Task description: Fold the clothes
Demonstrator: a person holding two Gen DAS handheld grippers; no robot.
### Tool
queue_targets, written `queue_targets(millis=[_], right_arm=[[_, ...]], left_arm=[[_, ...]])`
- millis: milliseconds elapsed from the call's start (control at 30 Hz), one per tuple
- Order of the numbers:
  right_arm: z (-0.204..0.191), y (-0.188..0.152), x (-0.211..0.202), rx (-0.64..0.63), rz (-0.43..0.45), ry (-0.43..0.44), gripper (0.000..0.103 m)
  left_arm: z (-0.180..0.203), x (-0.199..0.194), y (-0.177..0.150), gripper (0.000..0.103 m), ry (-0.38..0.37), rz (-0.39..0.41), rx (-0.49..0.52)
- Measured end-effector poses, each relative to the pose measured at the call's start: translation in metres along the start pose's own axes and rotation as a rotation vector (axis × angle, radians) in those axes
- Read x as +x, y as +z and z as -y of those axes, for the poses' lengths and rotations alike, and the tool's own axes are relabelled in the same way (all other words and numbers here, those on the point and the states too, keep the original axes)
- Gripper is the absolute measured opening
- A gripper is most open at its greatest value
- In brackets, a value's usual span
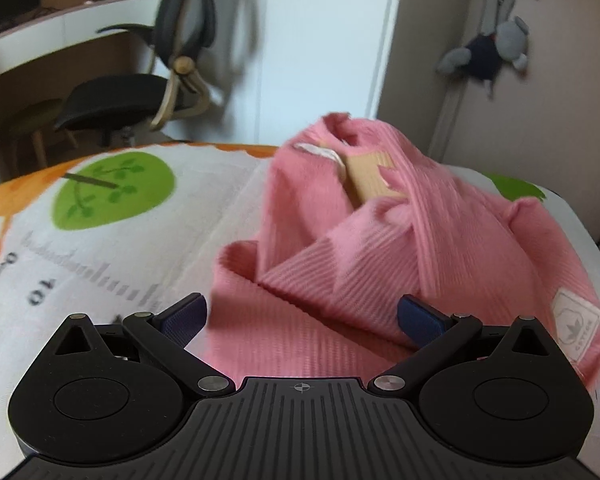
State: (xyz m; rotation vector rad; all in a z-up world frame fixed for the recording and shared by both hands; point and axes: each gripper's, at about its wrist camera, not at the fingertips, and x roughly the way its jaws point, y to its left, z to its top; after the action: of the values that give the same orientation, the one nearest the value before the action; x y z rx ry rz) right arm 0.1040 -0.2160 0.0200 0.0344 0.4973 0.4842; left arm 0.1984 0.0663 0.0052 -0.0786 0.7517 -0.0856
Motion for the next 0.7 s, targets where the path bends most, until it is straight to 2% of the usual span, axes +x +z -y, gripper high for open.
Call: queue_targets(millis=[133, 200, 267, 333, 367, 400, 433, 467, 500, 567, 600, 700], right_arm=[[0.008, 0.041, 0.074, -0.095, -0.025, -0.043, 0.101], [0.011, 0.052, 0.115, -0.133, -0.051, -0.081, 0.097], [0.017, 0.056, 0.15, -0.1, -0.091, -0.098, 0.096], [0.025, 0.05, 0.182, -0.035, -0.16, -0.068, 0.085], [0.028, 0.045, 0.193, 0.001, -0.205, -0.029, 0.071], [0.026, 0.04, 0.195, 0.012, -0.219, -0.01, 0.06], [0.024, 0.035, 0.193, 0.013, -0.223, 0.001, 0.055], [0.02, 0.033, 0.188, -0.003, -0.225, 0.015, 0.041], [0.016, 0.03, 0.181, -0.021, -0.233, 0.035, 0.03], [0.01, 0.025, 0.158, -0.04, -0.266, 0.077, 0.026], [0.006, 0.02, 0.145, -0.048, -0.29, 0.103, 0.024], [-0.01, -0.006, 0.091, -0.126, -0.365, 0.187, 0.024]], left_arm=[[-0.001, 0.009, -0.001, 0.103, -0.035, -0.006, 0.003], [-0.007, 0.011, 0.0, 0.103, -0.073, -0.001, -0.018], [-0.017, 0.012, 0.003, 0.103, -0.11, 0.01, -0.051], [-0.027, 0.015, 0.004, 0.103, -0.138, 0.024, -0.093], [-0.029, 0.017, 0.004, 0.103, -0.155, 0.02, -0.098], [-0.03, 0.019, 0.003, 0.103, -0.174, 0.014, -0.098], [-0.03, 0.021, 0.002, 0.103, -0.188, 0.006, -0.089], [-0.028, 0.021, 0.0, 0.103, -0.189, 0.003, -0.075], [-0.026, 0.021, -0.001, 0.101, -0.185, 0.002, -0.062], [-0.026, 0.015, -0.005, 0.093, -0.2, -0.011, -0.083], [-0.028, 0.008, -0.007, 0.082, -0.232, -0.024, -0.108], [-0.027, -0.018, -0.025, 0.078, -0.394, -0.093, -0.146]])
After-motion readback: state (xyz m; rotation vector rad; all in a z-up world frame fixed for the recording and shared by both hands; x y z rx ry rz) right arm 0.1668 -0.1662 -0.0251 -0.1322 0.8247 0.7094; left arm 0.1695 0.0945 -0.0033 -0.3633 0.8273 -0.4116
